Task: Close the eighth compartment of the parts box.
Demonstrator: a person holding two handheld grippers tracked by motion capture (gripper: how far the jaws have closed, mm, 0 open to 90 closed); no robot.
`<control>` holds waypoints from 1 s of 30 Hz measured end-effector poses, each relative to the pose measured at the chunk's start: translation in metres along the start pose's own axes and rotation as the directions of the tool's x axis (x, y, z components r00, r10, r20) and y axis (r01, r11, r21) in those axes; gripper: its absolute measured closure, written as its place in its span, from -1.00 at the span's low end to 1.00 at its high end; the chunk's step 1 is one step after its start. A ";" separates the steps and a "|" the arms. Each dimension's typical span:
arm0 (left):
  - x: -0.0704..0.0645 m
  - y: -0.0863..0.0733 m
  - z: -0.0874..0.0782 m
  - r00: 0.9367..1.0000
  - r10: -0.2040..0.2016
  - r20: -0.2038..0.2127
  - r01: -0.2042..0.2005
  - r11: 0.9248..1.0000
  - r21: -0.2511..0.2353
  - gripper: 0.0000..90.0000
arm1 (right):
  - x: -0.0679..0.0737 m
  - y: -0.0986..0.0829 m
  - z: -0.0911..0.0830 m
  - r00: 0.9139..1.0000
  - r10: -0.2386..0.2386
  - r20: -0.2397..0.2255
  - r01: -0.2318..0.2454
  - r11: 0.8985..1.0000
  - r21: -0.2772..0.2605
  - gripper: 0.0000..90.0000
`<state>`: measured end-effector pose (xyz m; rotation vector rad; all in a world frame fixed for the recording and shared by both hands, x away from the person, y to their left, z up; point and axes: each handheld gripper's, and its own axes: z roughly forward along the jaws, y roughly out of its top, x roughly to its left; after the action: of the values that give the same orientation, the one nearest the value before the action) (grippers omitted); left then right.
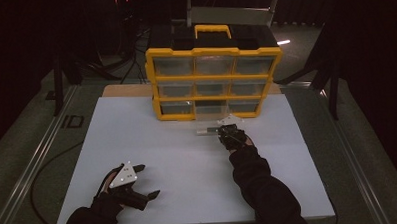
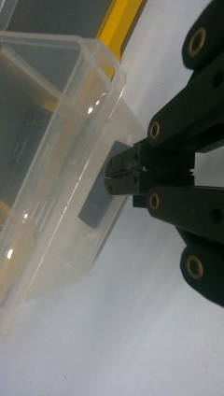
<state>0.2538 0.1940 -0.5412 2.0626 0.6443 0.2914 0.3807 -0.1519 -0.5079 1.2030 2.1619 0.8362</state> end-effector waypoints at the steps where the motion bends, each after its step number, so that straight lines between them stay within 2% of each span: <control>1: 0.000 0.000 0.000 1.000 0.000 0.000 0.000 1.000 0.000 -1.00 | 0.000 0.000 0.000 1.000 0.003 -0.001 -0.003 1.000 0.001 1.00; 30: 0.000 0.000 0.000 1.000 -0.001 0.000 0.001 1.000 0.000 -1.00 | -0.003 0.005 0.003 1.000 -0.001 0.008 0.001 1.000 0.006 1.00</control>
<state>0.2540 0.1938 -0.5415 2.0625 0.6454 0.2904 0.3874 -0.1520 -0.5062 1.2066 2.1595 0.8235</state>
